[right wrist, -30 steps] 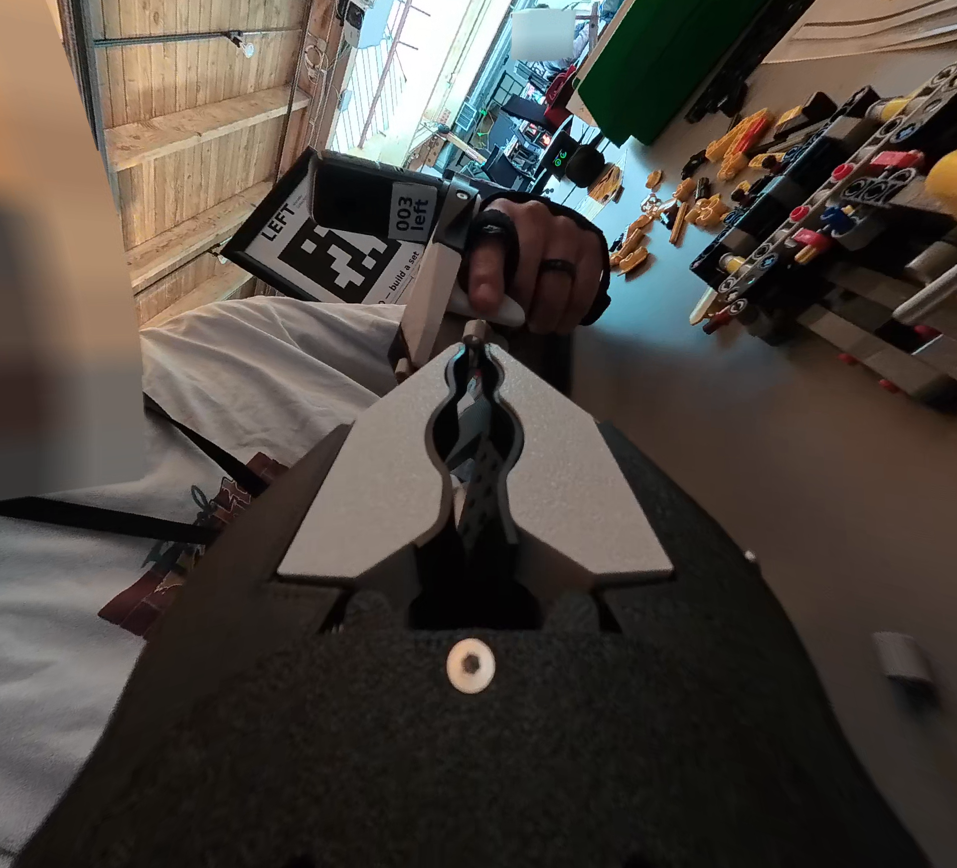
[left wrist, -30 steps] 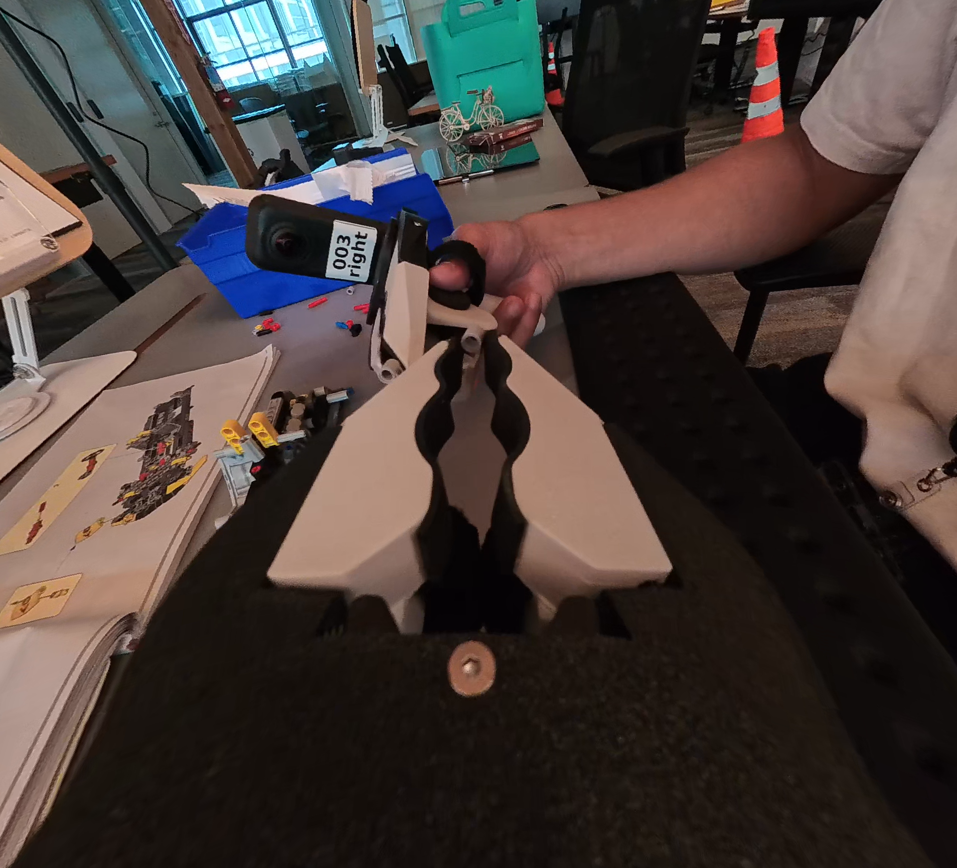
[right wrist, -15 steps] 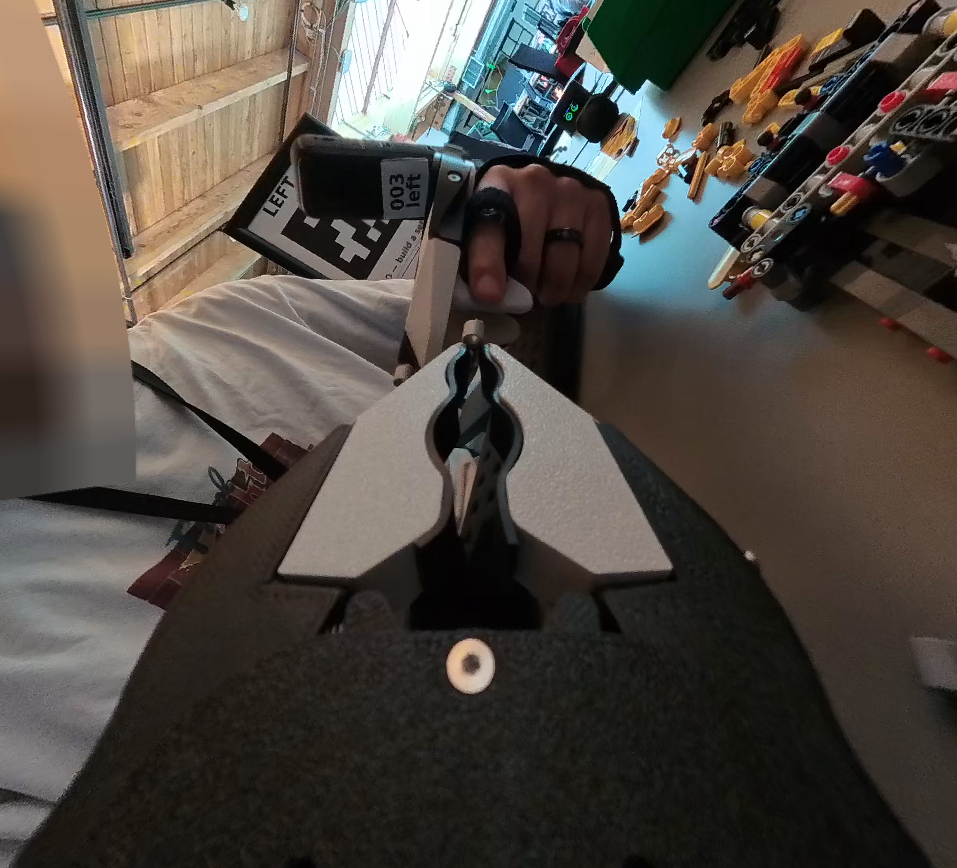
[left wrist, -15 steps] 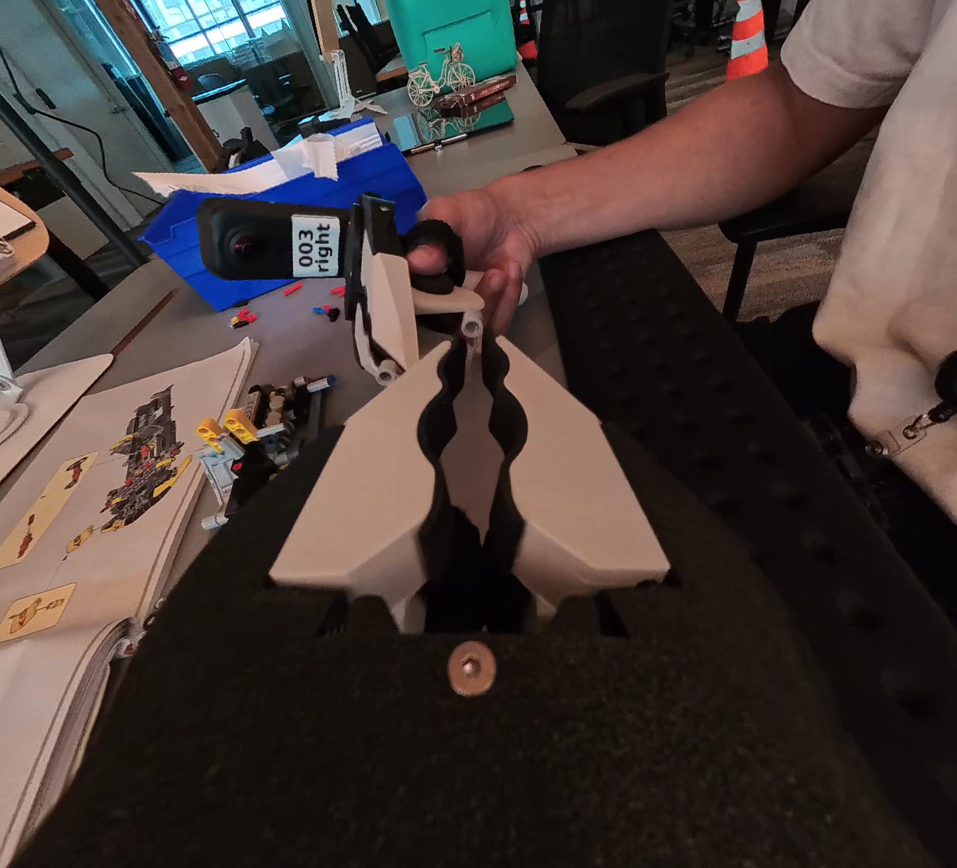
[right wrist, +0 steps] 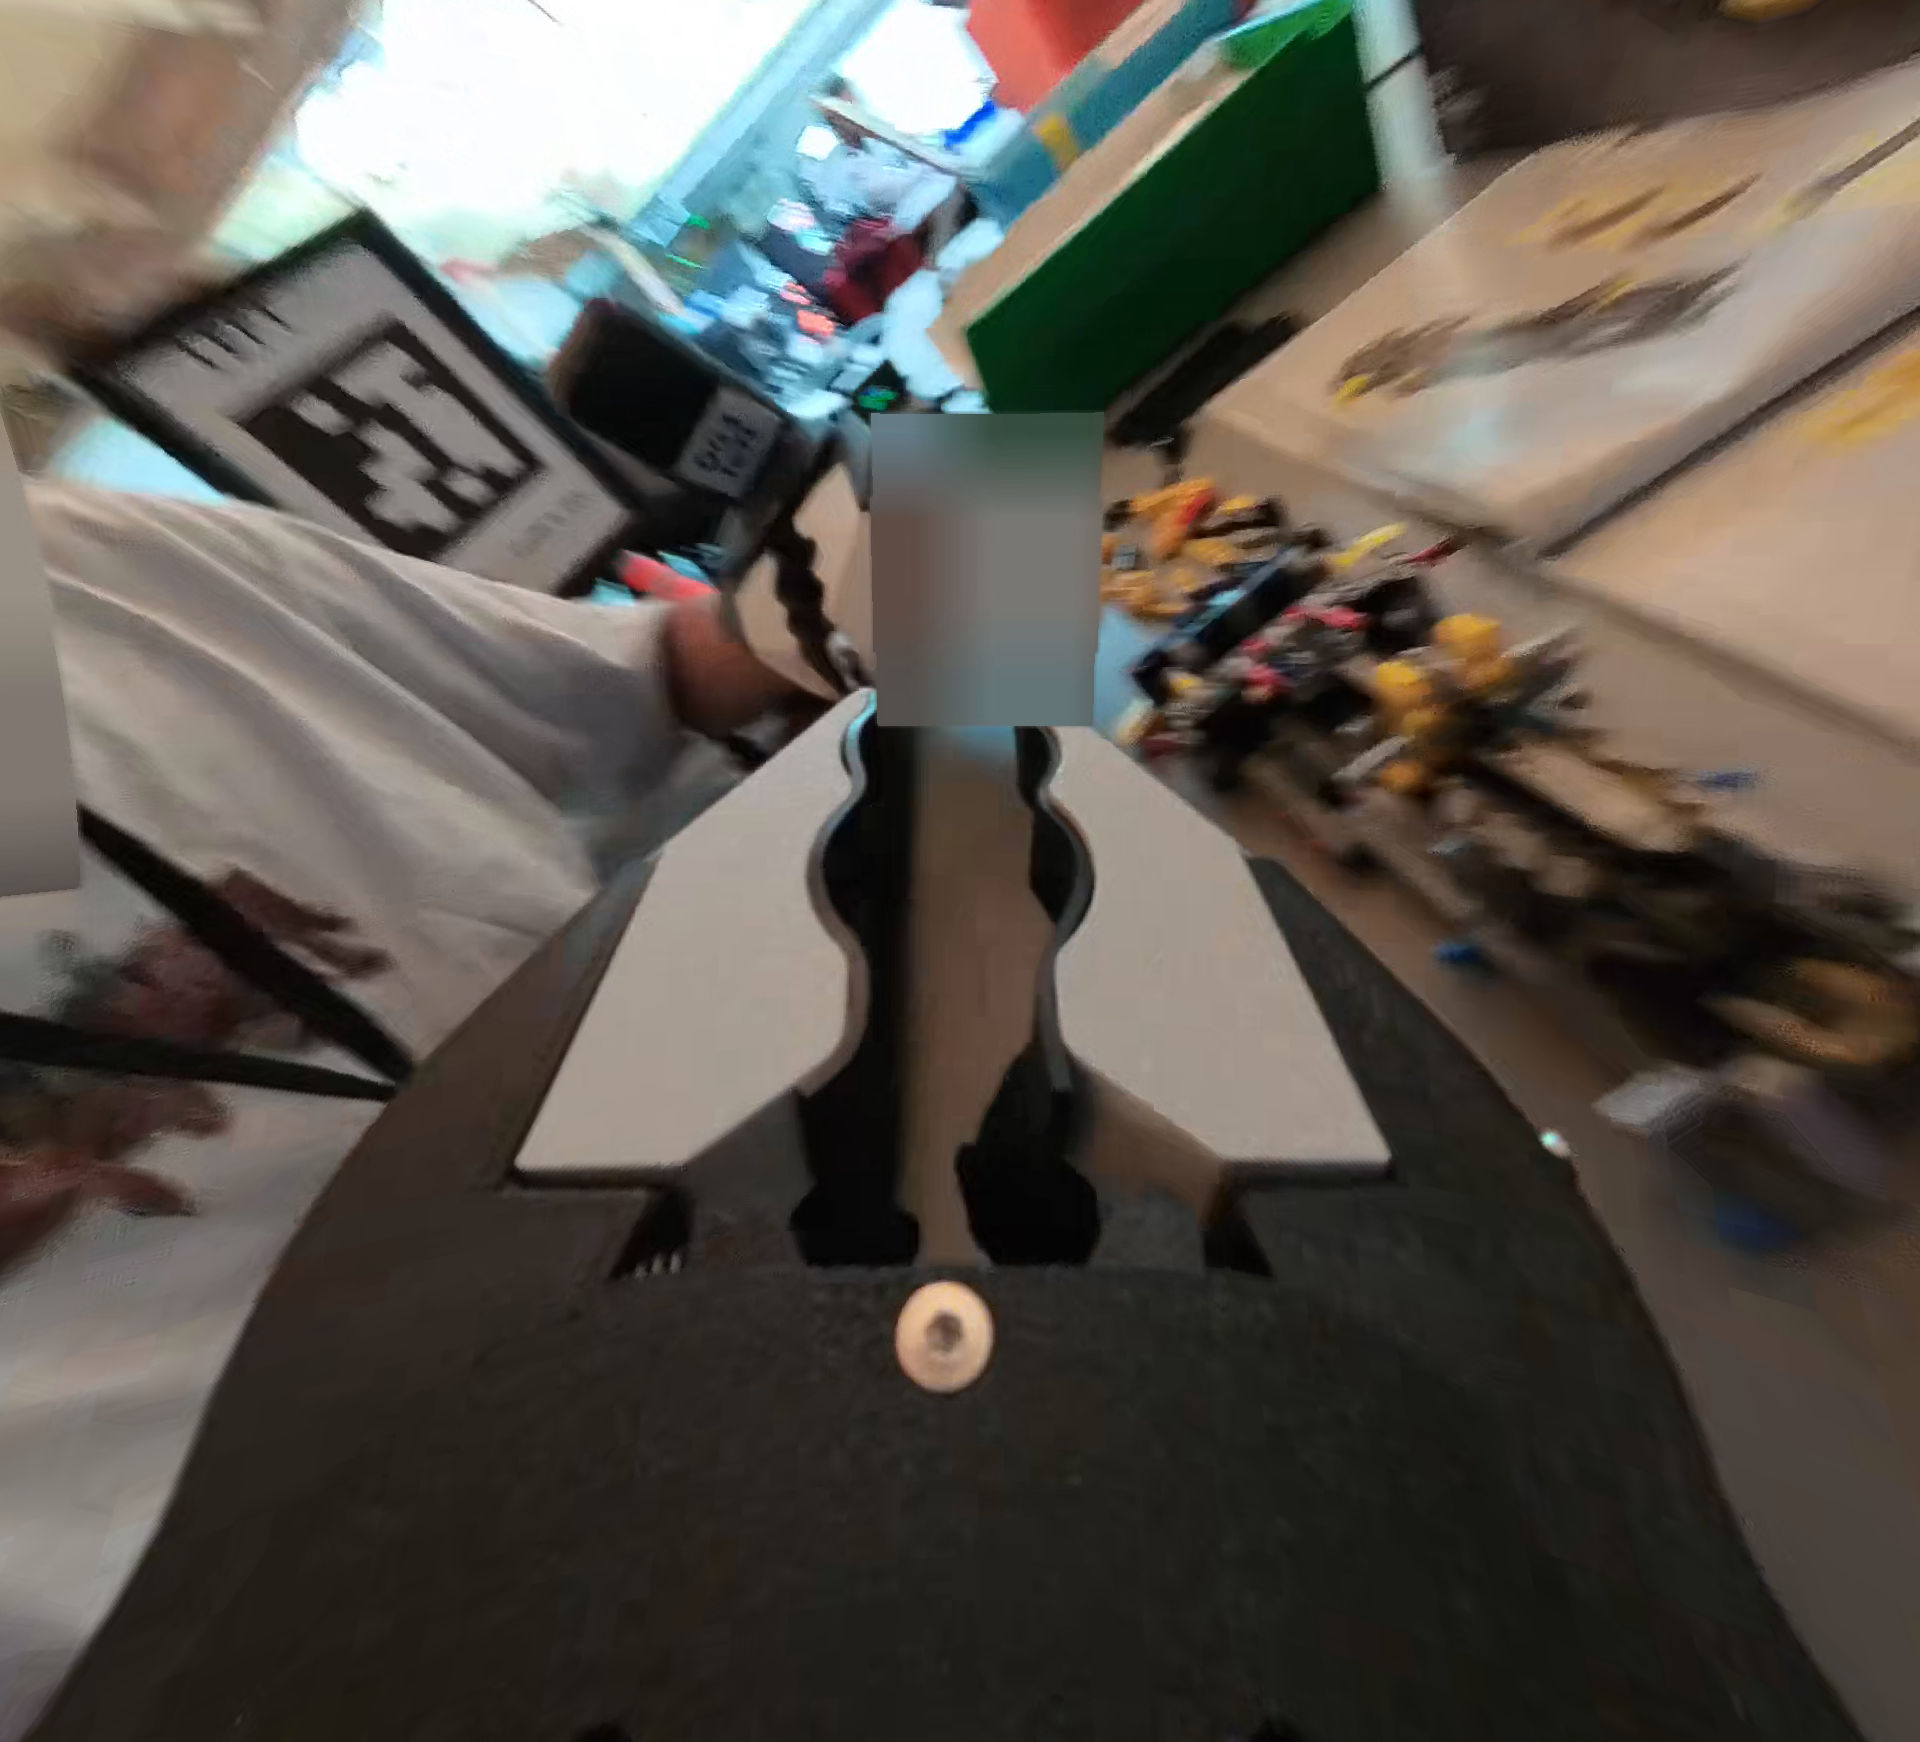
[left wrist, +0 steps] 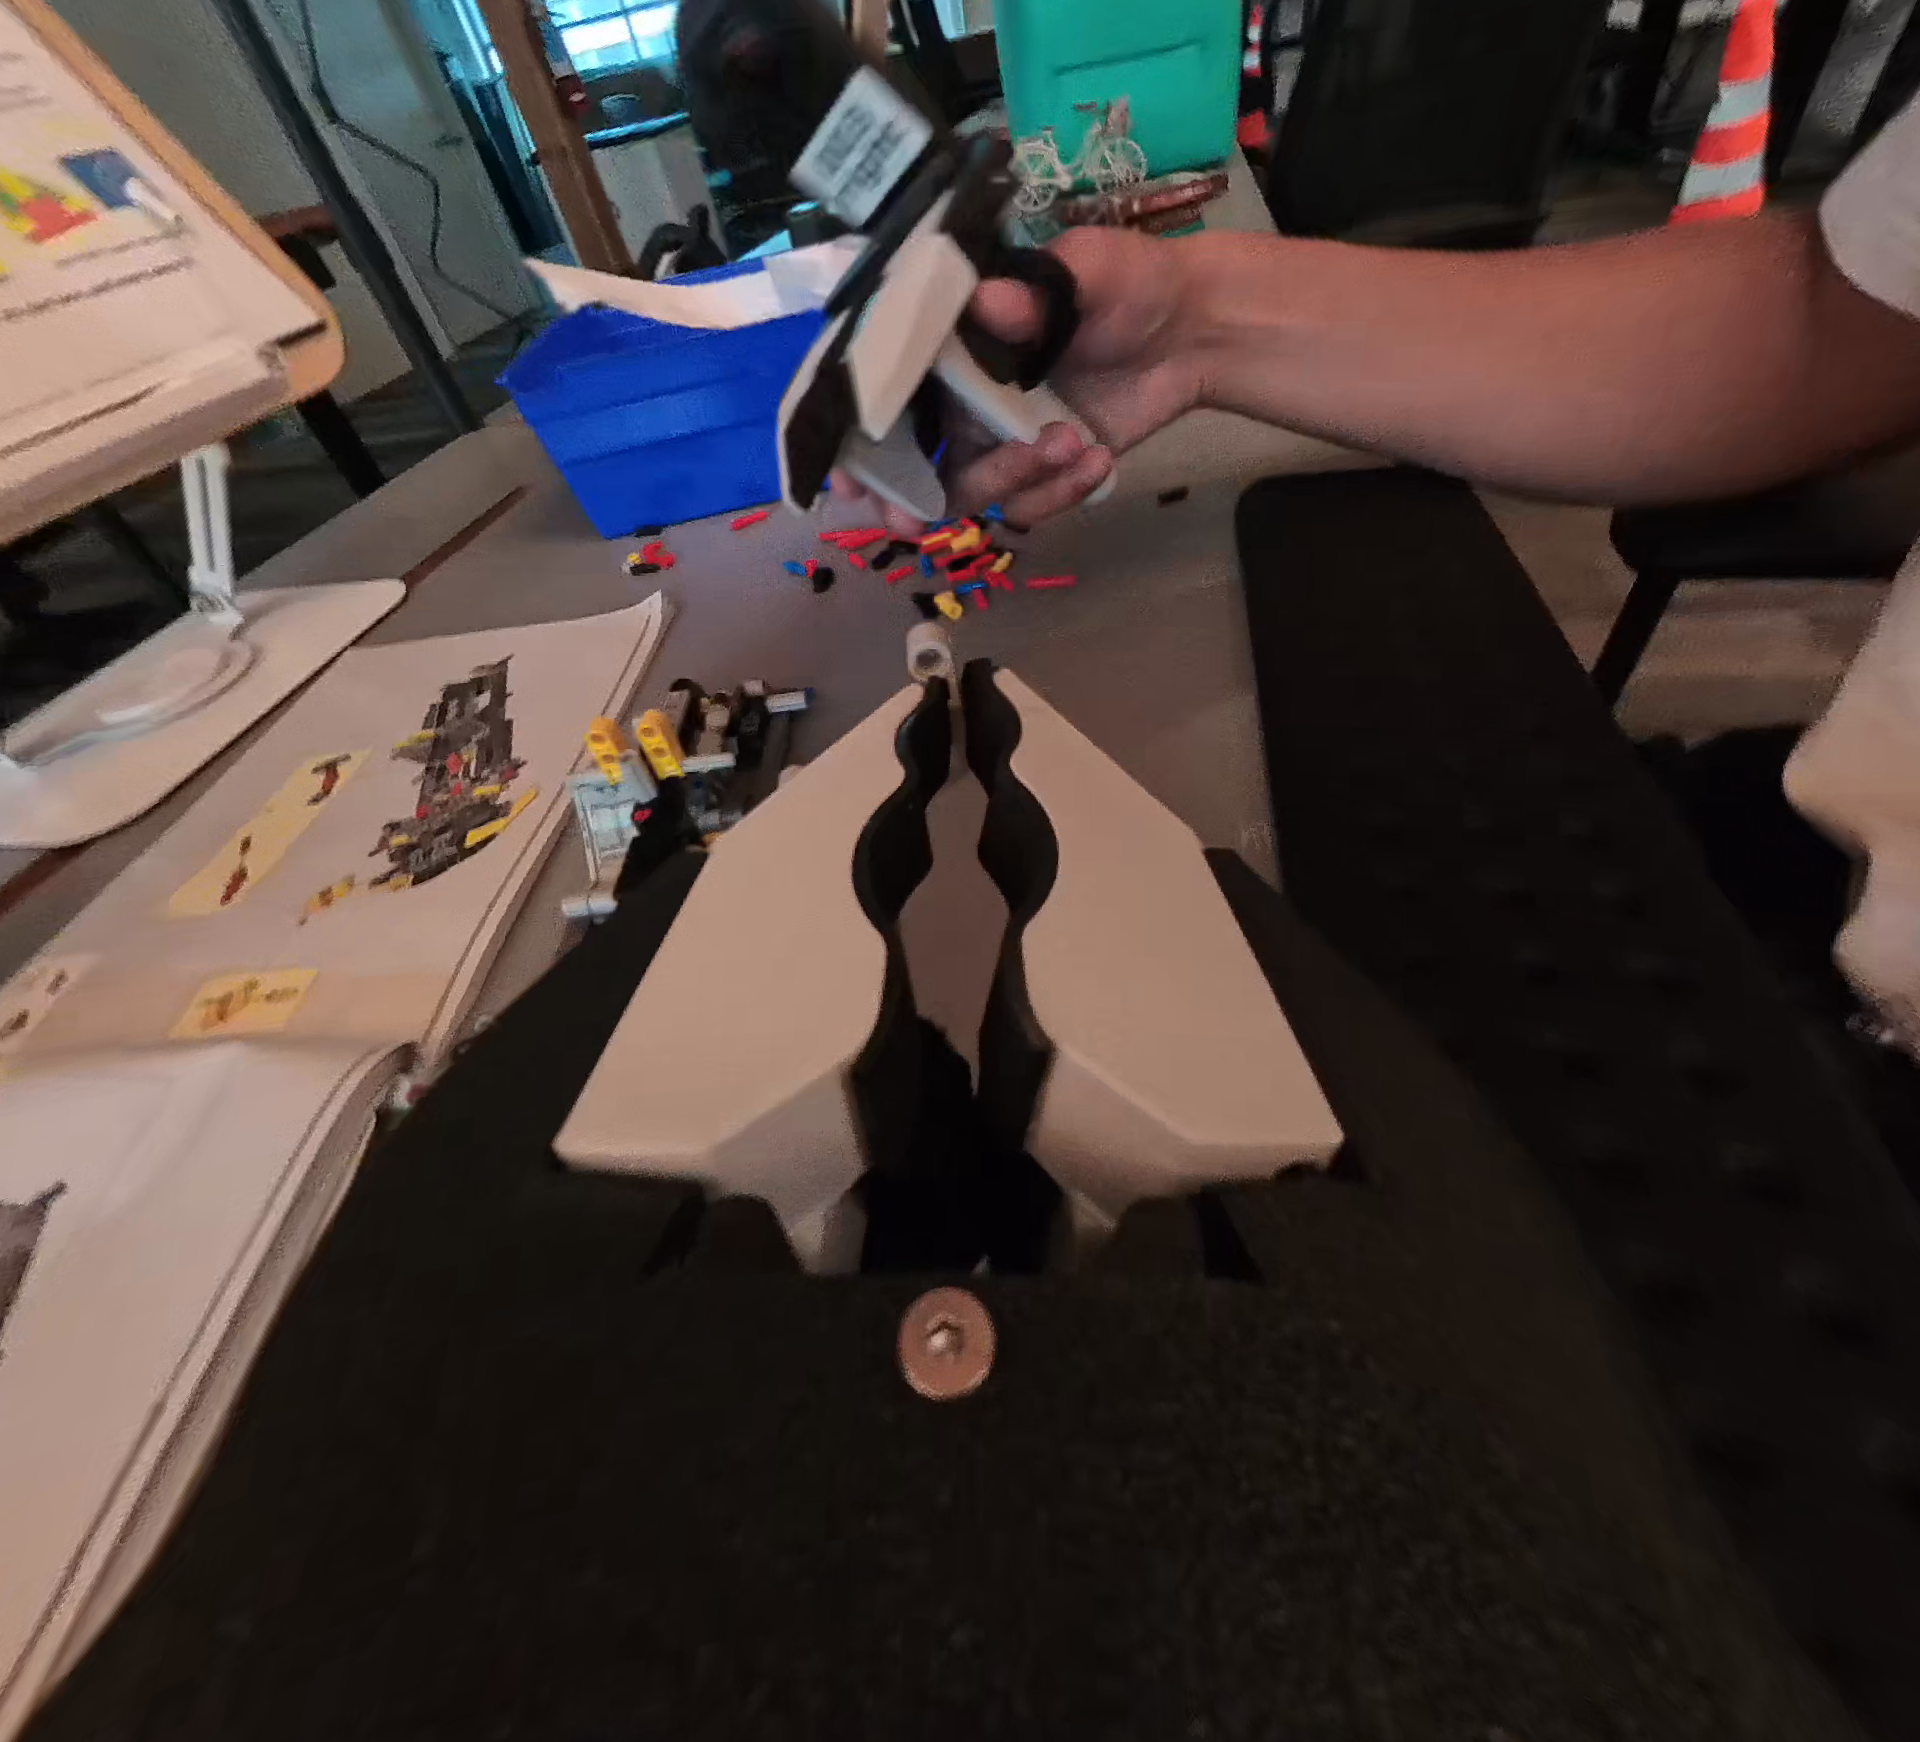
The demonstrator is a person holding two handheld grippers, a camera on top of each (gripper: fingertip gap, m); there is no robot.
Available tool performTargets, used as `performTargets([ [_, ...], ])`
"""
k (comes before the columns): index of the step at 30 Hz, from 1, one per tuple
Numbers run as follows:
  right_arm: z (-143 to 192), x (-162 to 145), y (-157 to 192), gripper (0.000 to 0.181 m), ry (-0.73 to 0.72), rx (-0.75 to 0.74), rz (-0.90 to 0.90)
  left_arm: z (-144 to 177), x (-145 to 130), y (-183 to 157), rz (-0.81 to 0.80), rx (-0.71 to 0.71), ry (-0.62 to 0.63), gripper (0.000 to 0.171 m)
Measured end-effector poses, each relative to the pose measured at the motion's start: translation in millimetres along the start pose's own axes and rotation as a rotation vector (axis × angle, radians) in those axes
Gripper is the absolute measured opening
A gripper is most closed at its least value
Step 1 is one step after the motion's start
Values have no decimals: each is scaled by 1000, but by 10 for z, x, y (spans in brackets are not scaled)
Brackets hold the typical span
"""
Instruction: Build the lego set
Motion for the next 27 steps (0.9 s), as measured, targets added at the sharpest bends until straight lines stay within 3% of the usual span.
performTargets([
  [4,349,-134,17,24,267,-328,369,12,-14,122,100,16,0,0],
  [9,447,-609,33,21,587,-504,282,-58,-93,135,98,20,61,0],
  [13,317,-741,154,18,597,-582,254,-101,-145,122,88,17,99,0],
  [16,240,-830,145,24,687,-672,276,-113,-161,126,87,18,114,0],
  [21,175,-871,90,25,633,-711,224,-125,-181,107,74,14,129,0],
  [25,163,-880,61,18,615,-753,255,-131,-188,92,54,15,138,0],
  [27,142,-895,68,5,600,-747,273,-134,-191,94,47,18,142,0],
])
Point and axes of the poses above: each gripper's, where its closed fingertips meet, z back along the fingers, x out of its top, y = z × x across the jaws, the point moved 8 cm from there along z, back along the fingers, and after that the axes turned 15 degrees about z, right-handed, at the moved point
